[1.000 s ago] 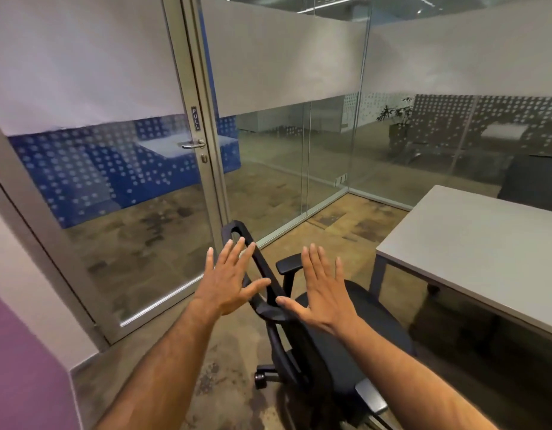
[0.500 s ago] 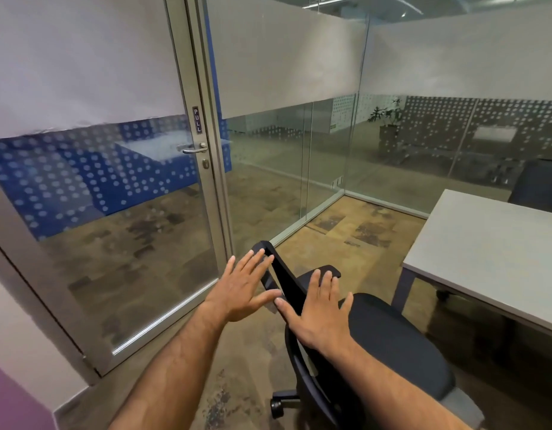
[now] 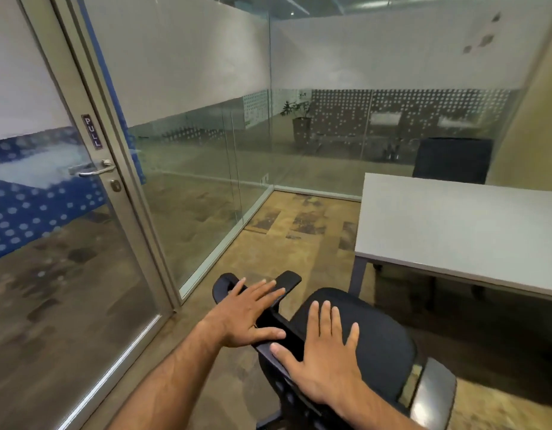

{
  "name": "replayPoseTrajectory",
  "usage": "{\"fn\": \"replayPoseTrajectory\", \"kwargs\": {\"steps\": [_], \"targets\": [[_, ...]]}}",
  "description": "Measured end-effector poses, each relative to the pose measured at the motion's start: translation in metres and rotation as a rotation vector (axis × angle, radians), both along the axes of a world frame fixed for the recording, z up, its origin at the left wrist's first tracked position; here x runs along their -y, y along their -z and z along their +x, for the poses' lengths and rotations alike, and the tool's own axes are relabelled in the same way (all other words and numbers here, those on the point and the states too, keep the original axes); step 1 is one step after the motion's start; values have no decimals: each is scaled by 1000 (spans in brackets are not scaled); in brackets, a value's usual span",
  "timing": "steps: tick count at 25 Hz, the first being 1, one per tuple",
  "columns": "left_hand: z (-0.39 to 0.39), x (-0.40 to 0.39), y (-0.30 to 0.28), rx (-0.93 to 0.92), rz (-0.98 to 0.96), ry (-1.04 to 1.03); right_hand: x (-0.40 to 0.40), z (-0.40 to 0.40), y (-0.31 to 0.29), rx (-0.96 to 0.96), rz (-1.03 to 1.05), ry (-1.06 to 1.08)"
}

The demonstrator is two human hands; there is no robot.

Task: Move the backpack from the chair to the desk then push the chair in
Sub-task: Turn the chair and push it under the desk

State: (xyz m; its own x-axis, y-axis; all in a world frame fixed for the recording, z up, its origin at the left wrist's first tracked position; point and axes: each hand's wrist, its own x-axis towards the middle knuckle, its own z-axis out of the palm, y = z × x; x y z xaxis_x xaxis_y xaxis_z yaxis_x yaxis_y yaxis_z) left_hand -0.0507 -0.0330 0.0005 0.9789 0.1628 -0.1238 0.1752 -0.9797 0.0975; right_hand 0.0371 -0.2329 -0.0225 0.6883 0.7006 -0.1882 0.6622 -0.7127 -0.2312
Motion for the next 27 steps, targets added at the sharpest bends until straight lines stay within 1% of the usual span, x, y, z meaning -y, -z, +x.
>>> {"fn": "replayPoseTrajectory", "kwargs": {"steps": [3,5,10,13,16,27], "targets": [[5,-9,3,-36,34,126,3,-6,1,19,-8,150],[6,-11,4,-28,27,179,8,-10,0,30,-4,258],[11,-8,10,28,-51,225,23,-20,-2,18,-55,477],[9,-2,16,111,-88,236,35,-24,1,23,-106,509],[4,5,19,178,-85,256,44,-30,3,9,-113,533],[-9,28,13,245,-92,398,70,-63,-2,-29,-152,630]]}}
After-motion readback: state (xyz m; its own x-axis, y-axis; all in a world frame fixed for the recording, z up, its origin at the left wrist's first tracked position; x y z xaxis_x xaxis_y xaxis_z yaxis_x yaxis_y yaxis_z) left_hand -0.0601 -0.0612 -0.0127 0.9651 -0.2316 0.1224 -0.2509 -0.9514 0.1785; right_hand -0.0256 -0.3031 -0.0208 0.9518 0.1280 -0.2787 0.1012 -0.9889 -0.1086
